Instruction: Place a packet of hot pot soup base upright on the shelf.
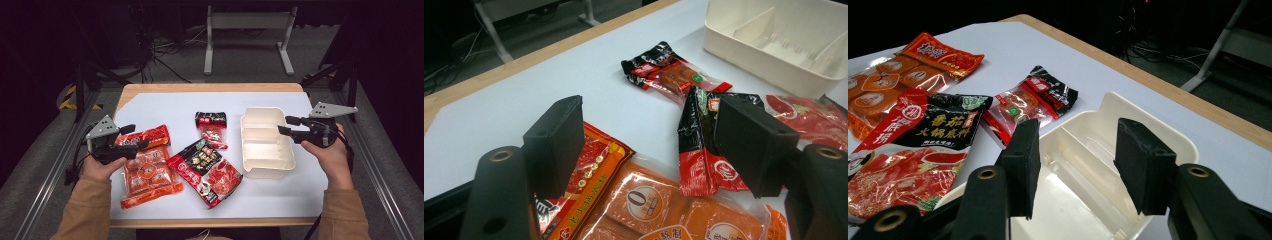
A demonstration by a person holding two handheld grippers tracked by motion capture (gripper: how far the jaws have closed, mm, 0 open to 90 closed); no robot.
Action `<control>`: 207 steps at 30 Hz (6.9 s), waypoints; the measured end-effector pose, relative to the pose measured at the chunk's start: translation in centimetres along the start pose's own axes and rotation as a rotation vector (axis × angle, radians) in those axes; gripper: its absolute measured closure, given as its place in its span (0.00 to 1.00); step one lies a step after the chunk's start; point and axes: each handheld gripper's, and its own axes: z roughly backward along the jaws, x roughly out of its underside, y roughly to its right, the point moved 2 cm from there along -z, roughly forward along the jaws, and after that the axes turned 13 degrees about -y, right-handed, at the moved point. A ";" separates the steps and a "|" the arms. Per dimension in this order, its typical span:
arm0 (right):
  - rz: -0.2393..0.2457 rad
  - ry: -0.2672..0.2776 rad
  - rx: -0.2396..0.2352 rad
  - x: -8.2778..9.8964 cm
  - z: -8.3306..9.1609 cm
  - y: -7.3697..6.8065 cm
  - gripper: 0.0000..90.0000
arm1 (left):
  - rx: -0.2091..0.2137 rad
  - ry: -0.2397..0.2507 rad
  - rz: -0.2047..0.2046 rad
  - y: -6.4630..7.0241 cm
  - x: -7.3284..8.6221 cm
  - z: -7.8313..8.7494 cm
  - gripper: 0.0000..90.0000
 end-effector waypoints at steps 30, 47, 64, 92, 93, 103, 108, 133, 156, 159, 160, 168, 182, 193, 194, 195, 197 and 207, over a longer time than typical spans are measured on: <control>-0.019 -0.021 0.014 0.5 -0.5 0.4 0.51 | 0.079 -0.002 -0.051 4.4 -2.3 -2.1 0.30; -0.026 -0.038 0.022 1.0 -0.7 0.3 0.51 | 0.024 -0.078 -0.054 6.0 -2.2 -6.0 0.28; -0.029 -0.048 0.025 1.1 -1.1 0.5 0.50 | 0.089 -0.344 -0.012 6.5 0.0 -11.0 0.48; -0.034 -0.059 0.042 1.4 -1.2 0.8 0.48 | 0.173 -0.451 0.108 5.6 1.7 -12.7 0.63; -0.033 -0.061 0.043 1.4 -1.2 0.8 0.48 | 0.173 -0.451 0.108 5.6 1.7 -12.7 0.65; -0.034 -0.062 0.050 1.4 -1.3 0.8 0.48 | 0.201 -0.424 0.137 6.1 2.0 -12.8 0.86; -0.033 -0.065 0.053 1.4 -1.3 0.8 0.48 | 0.196 -0.410 0.161 6.1 1.9 -12.6 0.96; -0.053 -0.058 0.070 1.9 -0.4 0.9 0.48 | 0.176 -0.123 0.054 8.4 -2.8 -6.1 0.97; -0.001 -0.018 0.007 1.0 0.5 -1.3 0.49 | 0.134 0.052 -0.125 11.6 -5.4 -2.0 0.97; 0.013 -0.002 -0.030 0.6 0.7 -1.9 0.49 | 0.141 0.067 -0.130 11.7 -5.5 -1.8 0.97; 0.013 0.005 -0.040 0.5 0.7 -2.1 0.49 | 0.139 0.071 -0.137 11.7 -5.5 -1.7 0.97; 0.044 0.057 -0.181 -1.0 0.7 -4.4 0.45 | 0.140 0.100 -0.160 11.9 -5.7 -1.3 0.97; 0.119 0.070 -0.363 -3.6 -1.6 -9.8 0.36 | 0.182 0.158 -0.230 13.0 -5.8 -0.8 0.97; 0.131 0.008 -0.426 -3.8 -3.3 -11.6 0.48 | 0.230 0.158 -0.266 14.1 -5.8 -1.1 0.97; 0.119 0.026 -0.454 -3.7 -3.6 -11.7 0.48 | 0.236 0.155 -0.267 14.2 -5.8 -1.1 0.97; 0.120 0.055 -0.453 -3.7 -3.7 -11.8 0.48 | 0.239 0.155 -0.269 14.3 -5.9 -1.1 0.97; 0.128 0.072 -0.447 -3.6 -3.9 -12.0 0.51 | 0.239 0.154 -0.279 14.4 -5.9 -1.2 0.97; 0.145 0.016 -0.455 -3.5 -4.5 -12.8 0.59 | 0.251 0.147 -0.297 15.2 -5.8 -1.4 0.97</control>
